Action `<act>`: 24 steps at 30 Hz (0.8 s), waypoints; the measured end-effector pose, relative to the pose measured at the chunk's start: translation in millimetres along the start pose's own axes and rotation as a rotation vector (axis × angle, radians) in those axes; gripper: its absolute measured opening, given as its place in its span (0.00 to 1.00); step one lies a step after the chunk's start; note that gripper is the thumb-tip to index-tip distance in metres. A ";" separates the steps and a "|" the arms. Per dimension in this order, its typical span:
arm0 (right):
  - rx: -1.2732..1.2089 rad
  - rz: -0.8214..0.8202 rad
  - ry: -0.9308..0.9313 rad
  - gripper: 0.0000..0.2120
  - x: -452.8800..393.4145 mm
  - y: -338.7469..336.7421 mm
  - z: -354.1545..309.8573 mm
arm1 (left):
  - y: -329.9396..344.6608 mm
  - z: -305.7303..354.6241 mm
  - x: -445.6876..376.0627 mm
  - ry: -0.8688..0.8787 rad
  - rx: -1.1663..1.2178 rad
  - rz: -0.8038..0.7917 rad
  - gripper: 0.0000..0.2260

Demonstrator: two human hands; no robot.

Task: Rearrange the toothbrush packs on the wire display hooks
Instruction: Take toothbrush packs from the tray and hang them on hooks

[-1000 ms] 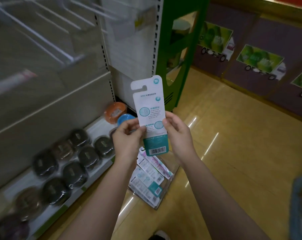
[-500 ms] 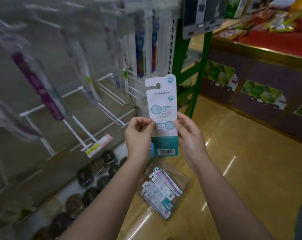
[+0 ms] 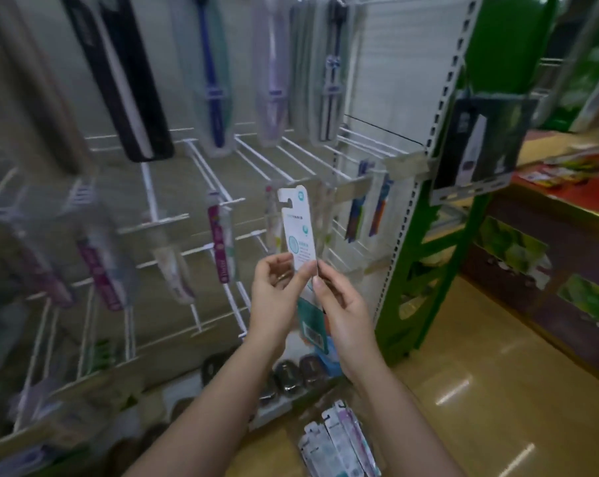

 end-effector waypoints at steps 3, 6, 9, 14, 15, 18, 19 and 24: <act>0.078 -0.102 -0.049 0.15 -3.2 26.4 -12.9 | -14.9 8.1 -3.0 0.009 0.025 0.042 0.18; 0.123 -0.207 -0.076 0.16 -3.2 52.3 -19.6 | -31.6 16.1 -0.6 -0.002 0.078 0.087 0.15; 0.168 -0.338 -0.086 0.17 4.5 78.5 -26.3 | -51.3 24.6 5.4 0.008 0.073 0.117 0.12; 0.127 -0.433 -0.102 0.17 14.1 95.4 -34.5 | -78.1 34.5 20.9 -0.006 0.094 0.238 0.07; 0.054 -0.444 -0.049 0.17 13.9 94.8 -34.2 | -82.2 38.4 23.8 -0.011 0.099 0.264 0.08; -0.035 -0.398 0.019 0.15 8.3 86.9 -38.1 | -94.7 48.3 27.7 -0.024 0.108 0.310 0.08; -0.039 -0.357 0.015 0.14 5.1 82.7 -40.0 | -98.4 52.4 28.5 -0.027 0.105 0.319 0.08; -0.107 -0.371 0.149 0.10 -1.3 87.3 -35.4 | -105.6 73.6 28.6 0.007 0.101 0.317 0.09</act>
Point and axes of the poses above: each hand's wrist, its own x-axis away from the middle knuckle, its own y-axis out of the palm, z = x × y, the point moved 10 cm from there along -x, towards the middle knuckle, and after that the axes turned 12 degrees about y, right-handed, at the moved point
